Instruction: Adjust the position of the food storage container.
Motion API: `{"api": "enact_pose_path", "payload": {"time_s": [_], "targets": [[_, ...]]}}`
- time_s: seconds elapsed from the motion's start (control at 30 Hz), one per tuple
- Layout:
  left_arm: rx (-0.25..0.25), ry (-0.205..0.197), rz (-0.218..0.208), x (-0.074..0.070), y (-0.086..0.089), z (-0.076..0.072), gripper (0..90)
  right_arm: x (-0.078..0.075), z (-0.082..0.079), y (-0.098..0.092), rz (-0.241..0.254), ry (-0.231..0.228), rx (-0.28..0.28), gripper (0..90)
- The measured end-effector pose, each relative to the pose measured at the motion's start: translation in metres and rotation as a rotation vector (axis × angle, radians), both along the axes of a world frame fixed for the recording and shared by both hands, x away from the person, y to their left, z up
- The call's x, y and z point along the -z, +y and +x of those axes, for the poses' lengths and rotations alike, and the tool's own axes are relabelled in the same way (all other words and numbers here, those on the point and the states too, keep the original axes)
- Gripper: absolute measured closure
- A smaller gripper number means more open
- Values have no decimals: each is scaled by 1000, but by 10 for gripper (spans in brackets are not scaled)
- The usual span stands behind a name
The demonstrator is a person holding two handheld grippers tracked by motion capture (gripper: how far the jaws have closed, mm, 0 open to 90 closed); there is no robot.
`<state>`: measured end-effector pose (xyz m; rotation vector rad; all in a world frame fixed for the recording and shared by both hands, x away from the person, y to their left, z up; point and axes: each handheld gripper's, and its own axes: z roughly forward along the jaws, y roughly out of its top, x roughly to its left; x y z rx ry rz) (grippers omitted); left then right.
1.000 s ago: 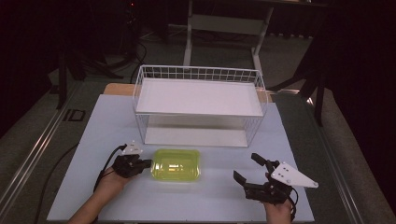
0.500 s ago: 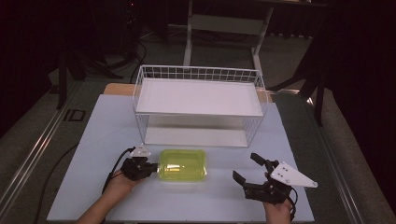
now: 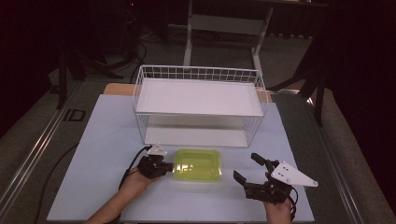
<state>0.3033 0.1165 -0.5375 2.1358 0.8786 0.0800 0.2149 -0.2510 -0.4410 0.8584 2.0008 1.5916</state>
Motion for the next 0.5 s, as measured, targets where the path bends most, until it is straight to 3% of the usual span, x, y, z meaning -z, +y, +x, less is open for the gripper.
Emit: {"api": "enact_pose_path", "payload": {"time_s": [0.17,0.3,0.4,0.5], "targets": [[16,5,-20,2,-13,3,900,0,0,0,-5,-5,0,142],[32,12,-4,5,-17,4,900,0,-1,0,-5,-7,0,141],[27,7,-4,3,-9,2,900,0,-1,0,-16,-11,4,142],[11,-6,-28,-3,4,-2,812,-1,-2,1,-7,-19,0,141]]}}
